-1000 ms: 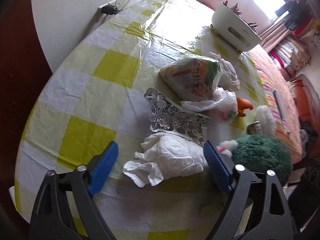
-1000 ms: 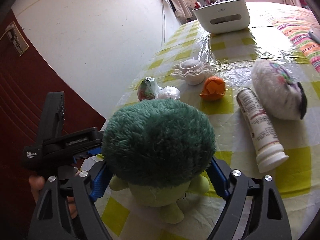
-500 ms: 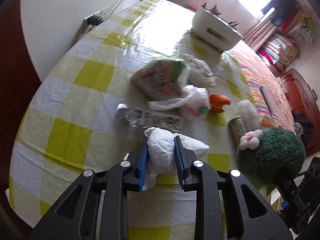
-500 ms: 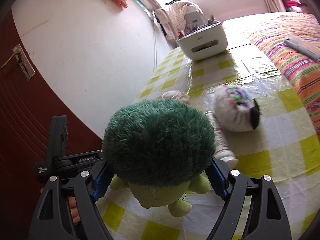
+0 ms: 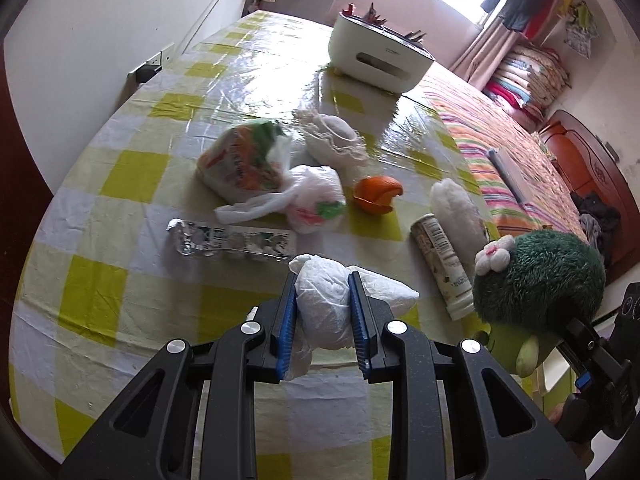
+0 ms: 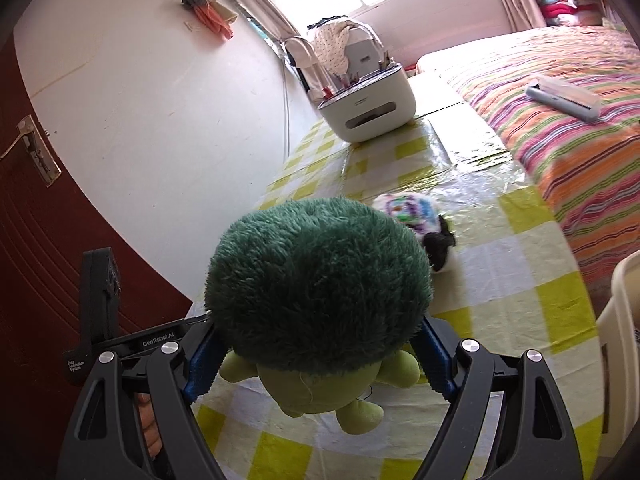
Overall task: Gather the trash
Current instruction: 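Lift the plush toy in right tool while left tool carries the tissue toward the bin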
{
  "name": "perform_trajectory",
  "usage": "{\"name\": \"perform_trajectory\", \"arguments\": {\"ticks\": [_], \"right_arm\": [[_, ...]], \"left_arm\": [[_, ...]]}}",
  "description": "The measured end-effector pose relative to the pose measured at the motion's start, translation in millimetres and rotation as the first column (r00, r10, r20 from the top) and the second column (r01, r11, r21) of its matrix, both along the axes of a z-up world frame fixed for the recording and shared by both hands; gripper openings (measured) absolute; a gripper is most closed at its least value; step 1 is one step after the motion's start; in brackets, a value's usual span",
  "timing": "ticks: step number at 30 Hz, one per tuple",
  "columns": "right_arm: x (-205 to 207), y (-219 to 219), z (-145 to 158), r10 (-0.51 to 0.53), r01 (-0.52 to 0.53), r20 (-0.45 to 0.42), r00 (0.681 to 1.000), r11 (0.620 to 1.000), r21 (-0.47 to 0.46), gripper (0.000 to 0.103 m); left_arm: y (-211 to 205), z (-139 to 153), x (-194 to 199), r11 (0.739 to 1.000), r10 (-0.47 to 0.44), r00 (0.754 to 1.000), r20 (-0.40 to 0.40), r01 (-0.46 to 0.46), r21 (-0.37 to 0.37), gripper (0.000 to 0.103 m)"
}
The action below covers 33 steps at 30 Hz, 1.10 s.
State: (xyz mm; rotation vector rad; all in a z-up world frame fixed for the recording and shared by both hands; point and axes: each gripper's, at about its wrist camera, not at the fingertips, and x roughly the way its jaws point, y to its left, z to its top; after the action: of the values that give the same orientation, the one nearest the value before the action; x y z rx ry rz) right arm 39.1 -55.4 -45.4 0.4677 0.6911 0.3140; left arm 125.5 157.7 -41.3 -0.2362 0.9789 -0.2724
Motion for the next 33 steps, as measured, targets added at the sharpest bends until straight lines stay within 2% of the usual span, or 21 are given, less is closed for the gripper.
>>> {"name": "perform_trajectory", "arguments": {"ticks": [11,33], "right_arm": [[-10.2,-23.9,5.8,-0.047,0.047,0.027,0.999,0.999,-0.012,0.079],[-40.7,-64.9,19.7,-0.129,0.129,0.065,0.989,0.992,-0.001,0.079]], "left_arm": [[-31.7,3.3,-15.0,0.996,-0.064,0.997,0.052,0.061,0.059,0.024],[-111.5,13.8,-48.6,0.974,-0.223,0.972,0.077,0.218,0.065,0.024]]}}
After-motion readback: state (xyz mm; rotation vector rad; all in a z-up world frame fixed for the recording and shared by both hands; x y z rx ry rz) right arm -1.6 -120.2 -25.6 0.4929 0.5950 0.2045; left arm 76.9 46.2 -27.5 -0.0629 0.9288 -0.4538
